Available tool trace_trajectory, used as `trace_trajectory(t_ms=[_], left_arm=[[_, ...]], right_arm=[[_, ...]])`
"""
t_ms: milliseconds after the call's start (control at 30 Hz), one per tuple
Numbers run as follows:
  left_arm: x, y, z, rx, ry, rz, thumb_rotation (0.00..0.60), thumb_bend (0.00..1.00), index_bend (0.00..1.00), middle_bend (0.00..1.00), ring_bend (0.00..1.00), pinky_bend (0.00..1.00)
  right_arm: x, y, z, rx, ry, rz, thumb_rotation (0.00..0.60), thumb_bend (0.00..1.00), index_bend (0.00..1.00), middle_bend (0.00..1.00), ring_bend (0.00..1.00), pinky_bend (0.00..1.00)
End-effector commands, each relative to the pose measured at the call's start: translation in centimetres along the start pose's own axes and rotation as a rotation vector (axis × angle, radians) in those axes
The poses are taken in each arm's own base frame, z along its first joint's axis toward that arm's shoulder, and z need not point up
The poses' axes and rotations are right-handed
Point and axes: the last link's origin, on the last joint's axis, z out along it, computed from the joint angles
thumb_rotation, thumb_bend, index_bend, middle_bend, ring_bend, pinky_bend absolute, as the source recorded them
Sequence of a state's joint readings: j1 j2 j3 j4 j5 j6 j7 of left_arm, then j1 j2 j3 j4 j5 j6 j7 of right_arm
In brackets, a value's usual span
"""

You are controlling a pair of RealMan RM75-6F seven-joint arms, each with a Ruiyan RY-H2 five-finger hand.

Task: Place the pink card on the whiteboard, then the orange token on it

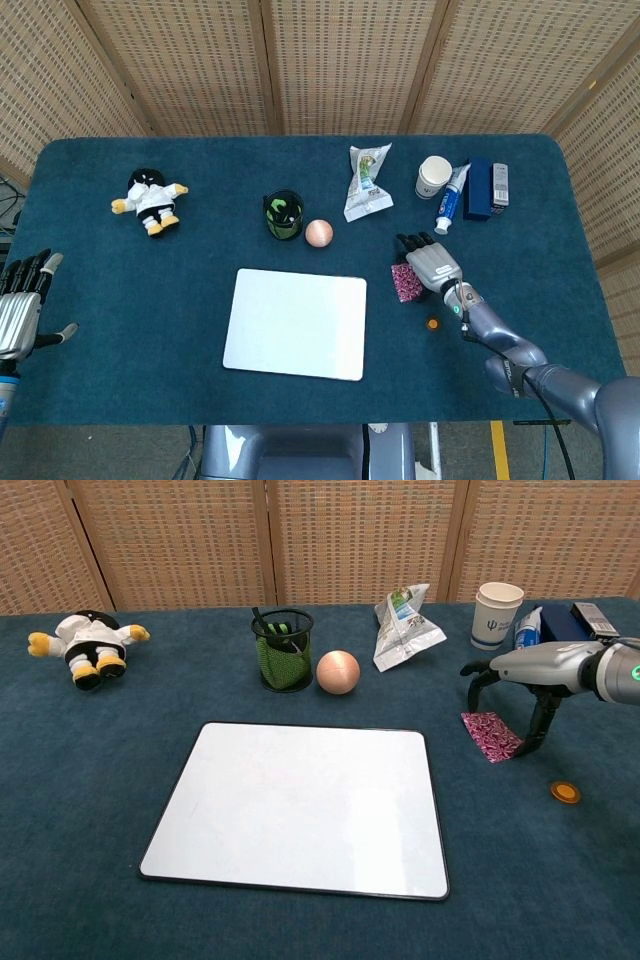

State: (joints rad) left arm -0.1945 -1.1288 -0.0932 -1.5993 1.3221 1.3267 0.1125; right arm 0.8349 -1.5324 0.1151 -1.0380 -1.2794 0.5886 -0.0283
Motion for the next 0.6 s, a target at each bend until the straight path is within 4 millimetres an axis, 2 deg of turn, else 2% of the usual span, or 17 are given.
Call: trace_trajectory(t_ms=[33,233,367,600], left_arm=[[0.0,0.0,0.0,0.000,0.000,-0.001,0.600,0.00,0.00,0.00,0.00,0.00],[0.1,0.0,0.0,0.000,-0.001,-0.003,0.600,0.00,0.00,0.00,0.00,0.00],[0.0,0.0,0.0,0.000,-0.005,-0.003,0.600,0.00,0.00,0.00,0.00,0.00],[0.1,0.0,0.0,-0.003,-0.007,-0.005,0.600,0.00,0.00,0.00,0.00,0.00]], right_arm=[[0.1,0.0,0.0,-0.001,-0.001,-0.001,0.600,0.21,0.50,0.00,0.00,0.00],[1.1,-0.1,-0.6,0.015,0.026,-0.004,0.600,0.21,0.50,0.00,0.00,0.00],[2.8,-0.5,-1.6,0.045,0.058,0.012,0.600,0.21,0.50,0.00,0.00,0.00],[6.0,-2.7,-3.6,0.125,0.099,0.066,0.600,0.21,0.50,0.00,0.00,0.00]])
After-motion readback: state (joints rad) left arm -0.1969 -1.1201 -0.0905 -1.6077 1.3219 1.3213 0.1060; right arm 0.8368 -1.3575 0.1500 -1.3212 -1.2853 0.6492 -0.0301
